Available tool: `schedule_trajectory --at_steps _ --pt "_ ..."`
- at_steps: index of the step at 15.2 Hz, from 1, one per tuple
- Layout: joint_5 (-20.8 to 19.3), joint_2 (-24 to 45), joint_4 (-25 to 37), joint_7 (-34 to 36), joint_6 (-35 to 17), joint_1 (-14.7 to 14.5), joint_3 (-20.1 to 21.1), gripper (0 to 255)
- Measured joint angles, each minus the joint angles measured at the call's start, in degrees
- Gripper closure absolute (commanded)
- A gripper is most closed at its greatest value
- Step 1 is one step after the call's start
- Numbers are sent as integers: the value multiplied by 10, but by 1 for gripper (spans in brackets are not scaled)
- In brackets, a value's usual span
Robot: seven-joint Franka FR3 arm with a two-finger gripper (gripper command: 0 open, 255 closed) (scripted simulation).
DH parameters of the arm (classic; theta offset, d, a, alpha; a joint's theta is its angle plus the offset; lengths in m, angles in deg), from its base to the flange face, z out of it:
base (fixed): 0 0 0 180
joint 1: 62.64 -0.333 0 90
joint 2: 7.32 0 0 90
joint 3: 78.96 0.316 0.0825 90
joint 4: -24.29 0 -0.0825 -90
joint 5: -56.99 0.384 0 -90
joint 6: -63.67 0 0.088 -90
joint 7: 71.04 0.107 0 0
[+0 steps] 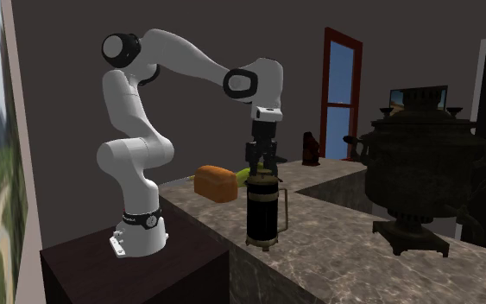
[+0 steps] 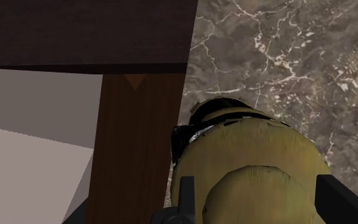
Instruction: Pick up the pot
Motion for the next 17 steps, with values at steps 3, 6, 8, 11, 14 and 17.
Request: schedule_trajectory --at_steps 3,6,8,11,14,17 --pt "0 0 0 0 0 0 0 255" --pt "0 -3 6 -1 11 0 -2 255" --pt "-1 -7 16 -2 25 0 -5 255" --pt "-2 -13 35 -2 50 1 -9 255" --pt "-3 -16 54 -1 72 1 -12 255" --pt "-4 -21 73 -1 96 2 -15 255"
